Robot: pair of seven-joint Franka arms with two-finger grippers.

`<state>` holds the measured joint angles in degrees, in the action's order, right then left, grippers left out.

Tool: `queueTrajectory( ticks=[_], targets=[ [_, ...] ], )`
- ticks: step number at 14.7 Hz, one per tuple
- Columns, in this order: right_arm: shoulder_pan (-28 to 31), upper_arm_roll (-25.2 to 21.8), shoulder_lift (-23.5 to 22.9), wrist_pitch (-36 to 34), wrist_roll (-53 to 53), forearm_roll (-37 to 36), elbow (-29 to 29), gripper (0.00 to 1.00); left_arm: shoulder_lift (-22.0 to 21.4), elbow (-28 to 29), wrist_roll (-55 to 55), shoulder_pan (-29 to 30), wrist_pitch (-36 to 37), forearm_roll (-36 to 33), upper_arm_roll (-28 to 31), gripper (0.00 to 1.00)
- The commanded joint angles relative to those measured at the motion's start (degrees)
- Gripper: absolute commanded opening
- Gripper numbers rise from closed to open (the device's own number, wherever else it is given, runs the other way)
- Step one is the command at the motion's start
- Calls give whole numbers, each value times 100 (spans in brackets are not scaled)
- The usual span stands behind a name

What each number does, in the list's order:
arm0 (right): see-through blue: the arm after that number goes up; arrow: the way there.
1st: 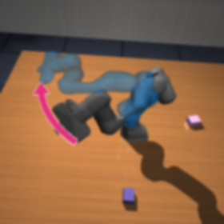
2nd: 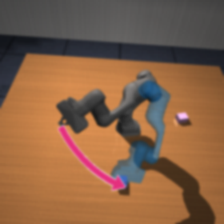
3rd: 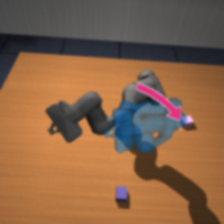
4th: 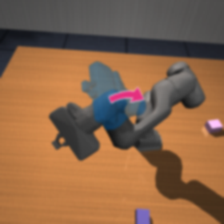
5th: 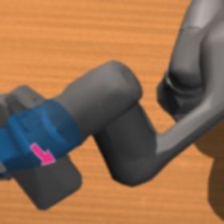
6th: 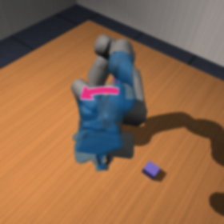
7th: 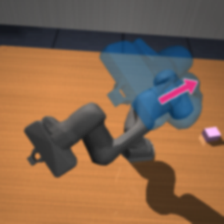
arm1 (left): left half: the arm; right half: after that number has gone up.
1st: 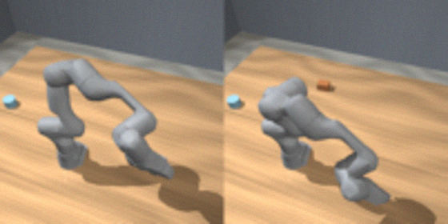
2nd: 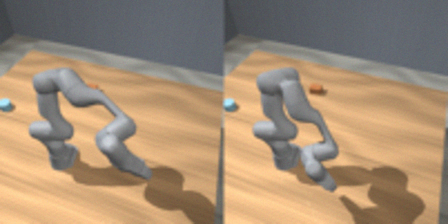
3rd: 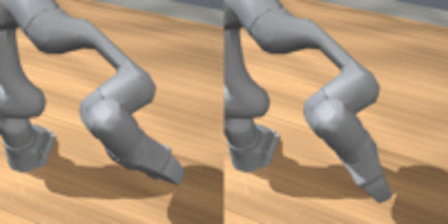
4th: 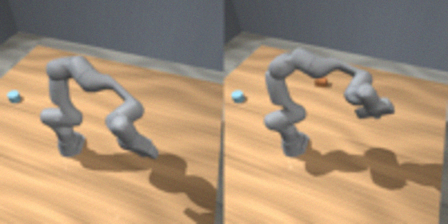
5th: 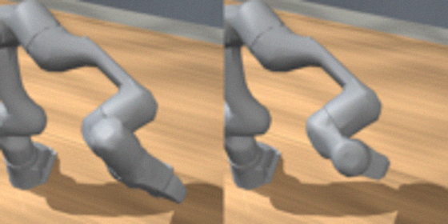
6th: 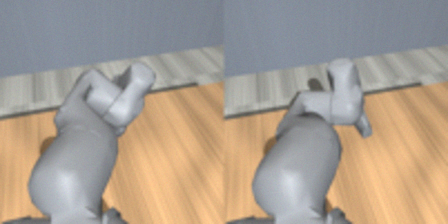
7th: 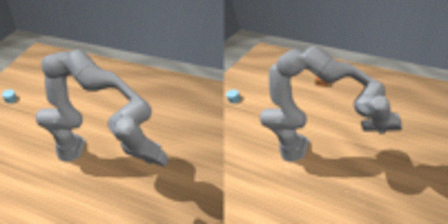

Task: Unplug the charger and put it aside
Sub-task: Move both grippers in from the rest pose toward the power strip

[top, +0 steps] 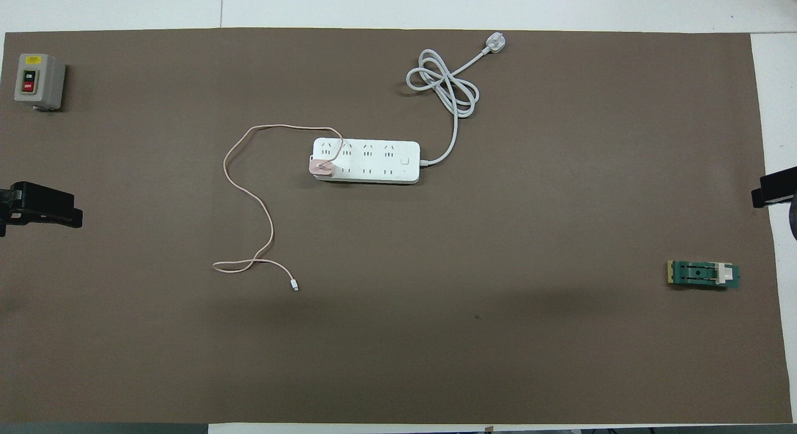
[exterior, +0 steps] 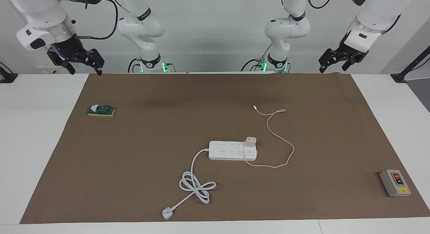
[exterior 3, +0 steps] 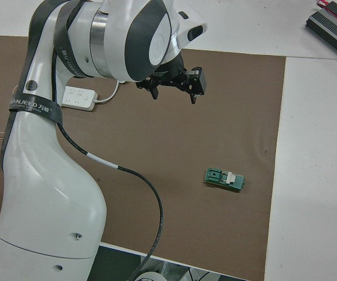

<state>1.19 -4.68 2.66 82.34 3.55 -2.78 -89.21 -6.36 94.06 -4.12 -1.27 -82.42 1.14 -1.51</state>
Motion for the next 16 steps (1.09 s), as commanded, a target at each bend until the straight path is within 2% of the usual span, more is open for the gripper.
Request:
queueTrajectory(
  ticks=[1,7,10,14,16],
  targets=[
    [100,55,129,107,-55,5,-158,100,46,104,296,-92,-413,-105,37,100],
    [100,55,129,107,-38,14,-167,100,38,147,123,-163,-565,-96,54,100],
    [65,63,138,264,-554,110,-360,100,38,340,-1560,-198,-1029,-26,19,100],
    [-66,125,-64,344,-2239,750,-456,100,406,332,-3178,-610,-1468,-17,19,100],
    [-294,125,-90,563,-3128,1050,-632,100,739,245,-4249,-821,-1733,-17,19,100]
  ],
)
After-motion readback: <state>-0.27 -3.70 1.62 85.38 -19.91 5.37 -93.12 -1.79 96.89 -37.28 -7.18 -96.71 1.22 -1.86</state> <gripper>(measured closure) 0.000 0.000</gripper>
